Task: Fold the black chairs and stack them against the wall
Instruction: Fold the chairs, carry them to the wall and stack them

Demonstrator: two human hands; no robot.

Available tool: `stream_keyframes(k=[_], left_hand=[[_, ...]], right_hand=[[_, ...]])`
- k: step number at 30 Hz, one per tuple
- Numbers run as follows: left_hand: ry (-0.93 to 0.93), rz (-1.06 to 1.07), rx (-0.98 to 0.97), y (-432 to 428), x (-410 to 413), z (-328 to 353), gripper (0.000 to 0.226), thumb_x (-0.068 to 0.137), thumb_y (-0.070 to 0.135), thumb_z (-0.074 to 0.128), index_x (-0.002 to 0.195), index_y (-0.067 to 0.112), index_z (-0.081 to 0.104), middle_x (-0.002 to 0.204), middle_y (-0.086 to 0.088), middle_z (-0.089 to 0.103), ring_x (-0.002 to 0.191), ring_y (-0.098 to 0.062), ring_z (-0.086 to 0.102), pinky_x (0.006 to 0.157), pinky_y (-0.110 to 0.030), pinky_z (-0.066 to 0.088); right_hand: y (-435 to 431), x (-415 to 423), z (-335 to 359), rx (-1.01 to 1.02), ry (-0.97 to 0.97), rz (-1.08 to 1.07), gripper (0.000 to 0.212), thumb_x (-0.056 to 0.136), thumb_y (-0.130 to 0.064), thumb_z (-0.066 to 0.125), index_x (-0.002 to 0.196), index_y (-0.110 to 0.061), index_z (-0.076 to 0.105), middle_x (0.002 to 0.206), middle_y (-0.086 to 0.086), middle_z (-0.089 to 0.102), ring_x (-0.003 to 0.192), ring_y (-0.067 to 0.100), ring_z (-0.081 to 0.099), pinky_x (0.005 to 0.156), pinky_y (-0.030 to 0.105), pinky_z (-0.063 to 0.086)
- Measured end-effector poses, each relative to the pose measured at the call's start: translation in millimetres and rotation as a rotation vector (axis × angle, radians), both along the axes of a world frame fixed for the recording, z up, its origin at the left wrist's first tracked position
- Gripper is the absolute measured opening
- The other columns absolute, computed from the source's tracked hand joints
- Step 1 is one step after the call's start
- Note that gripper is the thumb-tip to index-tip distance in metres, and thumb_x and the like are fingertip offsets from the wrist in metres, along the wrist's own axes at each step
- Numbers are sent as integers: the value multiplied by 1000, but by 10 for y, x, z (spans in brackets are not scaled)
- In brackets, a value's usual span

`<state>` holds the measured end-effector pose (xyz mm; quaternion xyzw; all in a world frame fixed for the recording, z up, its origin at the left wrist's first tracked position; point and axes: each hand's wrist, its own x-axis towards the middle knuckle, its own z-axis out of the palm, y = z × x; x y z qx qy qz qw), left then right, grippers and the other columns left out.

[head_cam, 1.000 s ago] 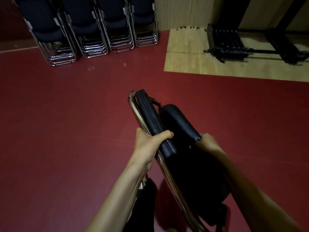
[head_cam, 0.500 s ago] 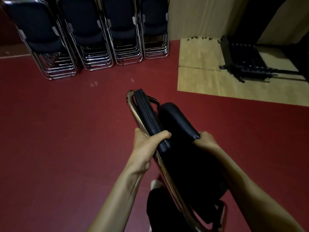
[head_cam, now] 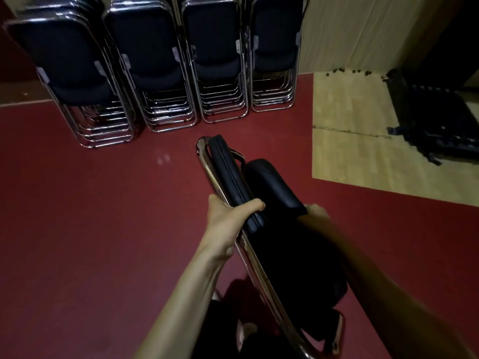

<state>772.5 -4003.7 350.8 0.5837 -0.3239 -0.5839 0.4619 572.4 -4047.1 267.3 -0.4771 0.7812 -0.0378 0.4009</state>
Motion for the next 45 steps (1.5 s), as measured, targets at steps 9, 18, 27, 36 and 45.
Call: stream_keyframes(k=[9, 18, 27, 36, 45], left_hand=[[20, -75, -25, -2733, 365, -9, 15, 72, -12, 72, 83, -6, 63, 68, -15, 60, 53, -18, 61, 50, -24, 52], [41, -99, -23, -5209, -79, 57, 15, 71, -15, 72, 81, -6, 65, 64, -12, 63, 50, -16, 63, 48, -25, 52], [75, -30, -19, -7446, -877, -69, 20, 74, -12, 74, 68, 6, 67, 59, -4, 68, 50, -16, 66, 48, -25, 54], [118, 1, 43, -9767, -1569, -285, 10, 76, -9, 71, 81, -1, 67, 70, -9, 69, 60, -21, 69, 55, -28, 56], [9, 248, 145, -11219, -2499, -415, 38, 67, -8, 80, 103, -4, 66, 89, -16, 74, 80, -24, 73, 69, -30, 60]], right_hand=[[-2576, 352, -81, -17, -23, -52, 31, 93, -11, 52, 120, 0, 60, 120, 19, 61, 112, 33, 58, 82, 30, 43], [-4944, -119, -69, -22, -61, -61, 26, 95, -18, 48, 107, -2, 64, 108, 20, 63, 96, 24, 60, 77, 28, 41], [-7367, -930, -49, -58, -44, 20, 33, 89, -29, 53, 108, -5, 66, 107, 19, 65, 103, 31, 62, 74, 25, 37], [-9789, -1622, -220, -64, -38, 69, 29, 89, -16, 57, 111, 3, 64, 108, 22, 66, 97, 30, 63, 71, 24, 36], [-11647, -2272, -316, -12, -36, 307, 41, 69, -36, 54, 97, -9, 67, 99, 20, 64, 97, 30, 63, 75, 31, 42]])
